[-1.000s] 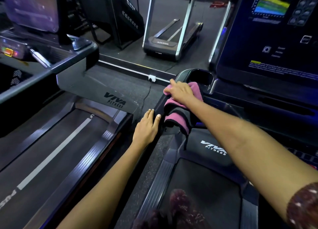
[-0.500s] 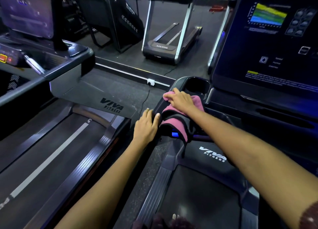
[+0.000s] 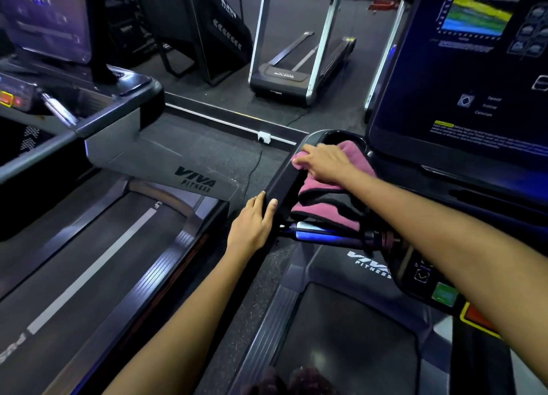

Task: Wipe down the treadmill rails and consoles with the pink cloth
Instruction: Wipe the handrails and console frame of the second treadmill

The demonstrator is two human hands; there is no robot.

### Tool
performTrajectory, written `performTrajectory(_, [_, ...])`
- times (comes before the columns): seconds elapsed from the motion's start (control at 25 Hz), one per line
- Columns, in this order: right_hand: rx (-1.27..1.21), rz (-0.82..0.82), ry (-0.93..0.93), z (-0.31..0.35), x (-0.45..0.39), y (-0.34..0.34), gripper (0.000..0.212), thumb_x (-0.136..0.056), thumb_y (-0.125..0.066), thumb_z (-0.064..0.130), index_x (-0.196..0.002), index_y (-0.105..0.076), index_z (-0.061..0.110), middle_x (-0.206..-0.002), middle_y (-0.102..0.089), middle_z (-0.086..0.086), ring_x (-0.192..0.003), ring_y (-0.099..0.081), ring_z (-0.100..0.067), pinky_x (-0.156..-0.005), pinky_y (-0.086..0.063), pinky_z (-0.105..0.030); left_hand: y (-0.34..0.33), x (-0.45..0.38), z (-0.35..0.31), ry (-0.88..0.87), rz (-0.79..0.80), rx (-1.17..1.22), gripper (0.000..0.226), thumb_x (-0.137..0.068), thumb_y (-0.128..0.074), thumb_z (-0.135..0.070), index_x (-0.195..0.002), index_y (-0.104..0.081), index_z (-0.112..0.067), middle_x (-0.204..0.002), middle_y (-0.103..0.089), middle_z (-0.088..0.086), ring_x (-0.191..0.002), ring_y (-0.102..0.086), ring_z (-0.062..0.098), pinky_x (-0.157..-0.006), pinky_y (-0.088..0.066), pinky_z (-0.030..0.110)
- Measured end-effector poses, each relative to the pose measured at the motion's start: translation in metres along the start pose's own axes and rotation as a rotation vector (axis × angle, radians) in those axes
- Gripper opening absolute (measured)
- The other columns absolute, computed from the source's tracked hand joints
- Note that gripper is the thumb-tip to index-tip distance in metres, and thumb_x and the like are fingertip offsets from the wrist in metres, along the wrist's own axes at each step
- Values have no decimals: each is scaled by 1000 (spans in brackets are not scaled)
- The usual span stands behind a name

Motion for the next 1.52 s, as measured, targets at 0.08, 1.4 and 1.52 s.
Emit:
performTrajectory(0.08, [-42,-3,15,24,-8,3,20,-89,-55,33,-108,-59,29,-111,-52,-3,-99,-54,-28,-68,-37,-33,0,-2,0,13,2,-9,60,-96,-23,-53,-144,-30,-18,-148,-34,0,-134,-36,20,-104,-32,38])
performTrajectory(1.4, [-224,15,-147,8,-40,-5,20,-92,-49,30,-105,-65,29,-112,-56,-3,-102,-59,-27,-72,-39,-31,-9,-40,-21,-59,-16,-181,81,-90,-37,-59,-149,-10,-9,-156,-16,7,-141,-23,21,-110,-27,41])
performTrajectory(1.52, [-272,23,143,30,-24,-7,22,-90,-51,30,-108,-64,32,-113,-57,3,-100,-56,-22,-77,-42,-31,-9,-41,-19,-52,-24,-187,87,-88,-40,-60,-148,-9,-5,-156,-15,10,-142,-22,23,-111,-25,41])
Point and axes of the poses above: each hand's wrist, its own x-axis away from the middle knuckle, its own y-axis out of the back of the hand, z = x × y, the point moved 5 cm from there along -x, towards the middle knuckle
